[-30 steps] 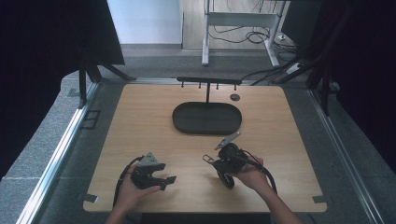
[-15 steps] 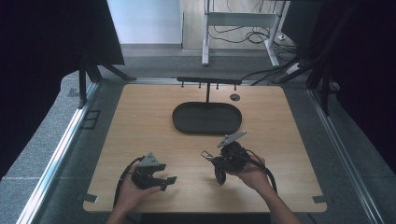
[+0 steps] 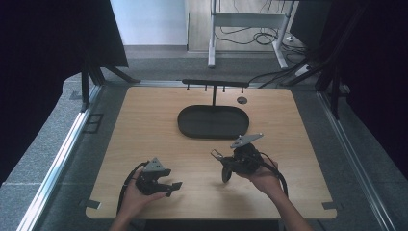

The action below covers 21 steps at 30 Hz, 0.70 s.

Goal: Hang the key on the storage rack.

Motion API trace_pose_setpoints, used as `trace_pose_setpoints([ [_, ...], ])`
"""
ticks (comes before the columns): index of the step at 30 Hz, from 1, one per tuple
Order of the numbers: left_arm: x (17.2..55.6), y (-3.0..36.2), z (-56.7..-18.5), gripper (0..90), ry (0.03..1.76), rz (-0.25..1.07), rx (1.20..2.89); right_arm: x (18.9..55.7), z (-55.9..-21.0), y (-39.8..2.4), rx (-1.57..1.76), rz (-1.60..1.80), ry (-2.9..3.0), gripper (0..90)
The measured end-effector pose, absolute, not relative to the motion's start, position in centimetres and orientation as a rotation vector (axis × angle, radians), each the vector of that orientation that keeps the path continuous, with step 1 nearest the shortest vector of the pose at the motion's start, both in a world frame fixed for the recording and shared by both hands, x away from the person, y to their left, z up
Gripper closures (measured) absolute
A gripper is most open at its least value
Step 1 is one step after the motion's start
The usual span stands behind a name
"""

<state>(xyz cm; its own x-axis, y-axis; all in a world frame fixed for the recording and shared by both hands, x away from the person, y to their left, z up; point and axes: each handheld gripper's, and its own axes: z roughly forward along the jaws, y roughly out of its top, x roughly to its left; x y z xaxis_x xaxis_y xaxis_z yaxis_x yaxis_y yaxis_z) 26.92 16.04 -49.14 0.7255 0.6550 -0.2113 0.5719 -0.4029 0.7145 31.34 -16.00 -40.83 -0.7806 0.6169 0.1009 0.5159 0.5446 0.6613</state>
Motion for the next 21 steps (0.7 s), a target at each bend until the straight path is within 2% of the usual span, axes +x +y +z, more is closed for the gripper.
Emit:
trace_pose_setpoints([
  [21, 26.9, 16.0, -49.2, 29.7, 0.925, 0.125, 2.114, 33.5, -39.2, -18.5, 1.072, 1.082, 2.511, 80.8],
])
